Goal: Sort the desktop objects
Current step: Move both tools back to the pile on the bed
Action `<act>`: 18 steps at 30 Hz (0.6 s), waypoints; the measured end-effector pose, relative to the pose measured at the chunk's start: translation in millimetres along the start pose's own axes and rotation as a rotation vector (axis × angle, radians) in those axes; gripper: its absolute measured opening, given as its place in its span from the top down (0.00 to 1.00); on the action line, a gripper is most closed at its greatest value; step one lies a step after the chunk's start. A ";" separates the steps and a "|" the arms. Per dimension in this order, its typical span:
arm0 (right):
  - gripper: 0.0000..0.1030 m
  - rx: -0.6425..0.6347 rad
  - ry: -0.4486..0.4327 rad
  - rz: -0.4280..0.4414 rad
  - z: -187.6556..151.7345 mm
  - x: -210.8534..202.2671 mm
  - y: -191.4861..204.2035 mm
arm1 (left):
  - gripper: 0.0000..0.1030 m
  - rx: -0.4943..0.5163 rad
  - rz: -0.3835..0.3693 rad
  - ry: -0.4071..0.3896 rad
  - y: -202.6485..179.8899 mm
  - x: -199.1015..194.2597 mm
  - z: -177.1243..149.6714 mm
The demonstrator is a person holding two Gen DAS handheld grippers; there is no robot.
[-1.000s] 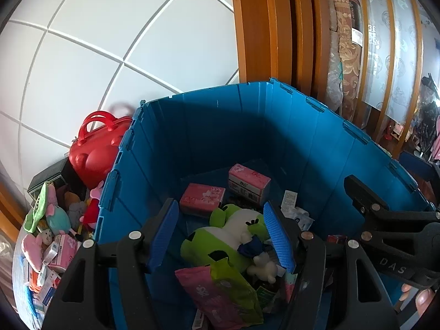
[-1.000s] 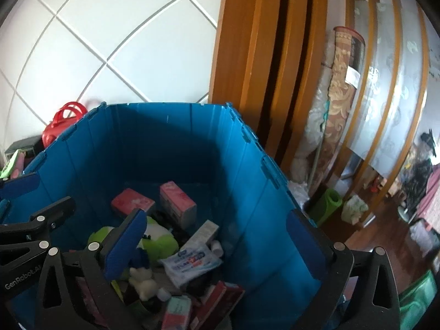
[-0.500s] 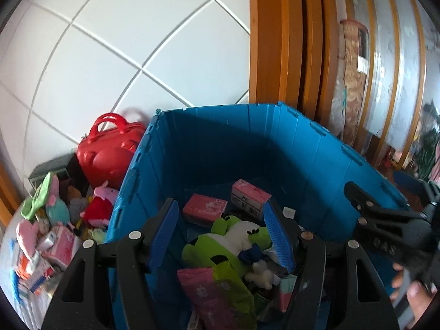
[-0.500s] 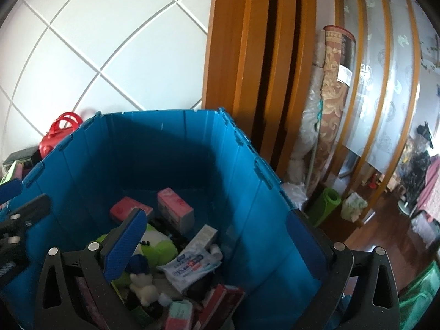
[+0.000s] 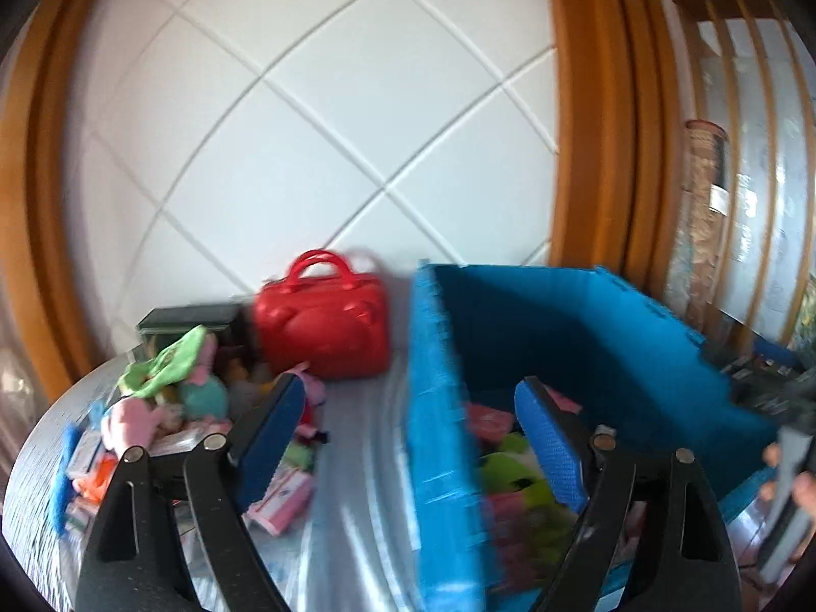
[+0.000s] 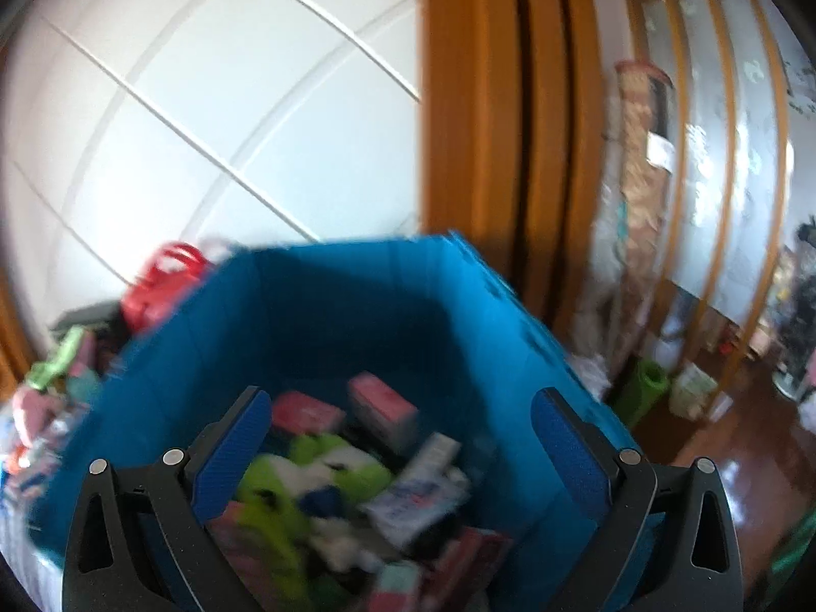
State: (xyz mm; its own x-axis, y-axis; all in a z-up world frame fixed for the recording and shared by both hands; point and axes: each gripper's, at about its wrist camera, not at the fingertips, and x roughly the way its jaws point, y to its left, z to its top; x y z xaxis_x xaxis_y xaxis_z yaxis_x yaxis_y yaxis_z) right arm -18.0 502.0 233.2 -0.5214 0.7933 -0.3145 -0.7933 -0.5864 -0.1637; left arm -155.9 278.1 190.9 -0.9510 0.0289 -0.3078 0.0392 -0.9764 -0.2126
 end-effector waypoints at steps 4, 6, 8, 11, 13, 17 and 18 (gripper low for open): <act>0.00 -0.047 -0.075 0.115 7.8 -30.0 56.6 | 0.18 -0.049 0.066 0.028 59.5 3.2 -15.3; 0.00 -0.064 -0.087 0.175 8.1 -39.0 87.4 | 0.18 -0.066 0.104 0.049 90.6 5.4 -24.8; 0.00 -0.078 -0.098 0.220 7.8 -45.4 117.8 | 0.18 -0.082 0.158 0.074 127.0 4.9 -37.8; 0.00 -0.104 -0.107 0.283 7.6 -50.6 163.4 | 0.18 -0.109 0.218 0.117 179.6 4.6 -57.3; 0.00 -0.112 -0.103 0.316 5.4 -51.4 193.9 | 0.18 -0.129 0.250 0.142 210.7 4.1 -70.2; 0.00 -0.133 -0.068 0.402 -6.4 -45.1 254.0 | 0.18 -0.153 0.303 0.204 271.0 8.1 -98.1; 0.00 -0.145 -0.051 0.414 -11.2 -41.3 269.5 | 0.18 -0.154 0.311 0.228 287.8 11.8 -106.6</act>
State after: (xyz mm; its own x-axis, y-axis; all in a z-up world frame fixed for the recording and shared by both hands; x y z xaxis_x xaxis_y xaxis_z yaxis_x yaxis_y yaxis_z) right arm -206.8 309.4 191.6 -0.8037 0.4916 -0.3352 -0.4638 -0.8705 -0.1646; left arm -123.2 20.4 27.1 -0.7951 -0.1993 -0.5728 0.3763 -0.9028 -0.2082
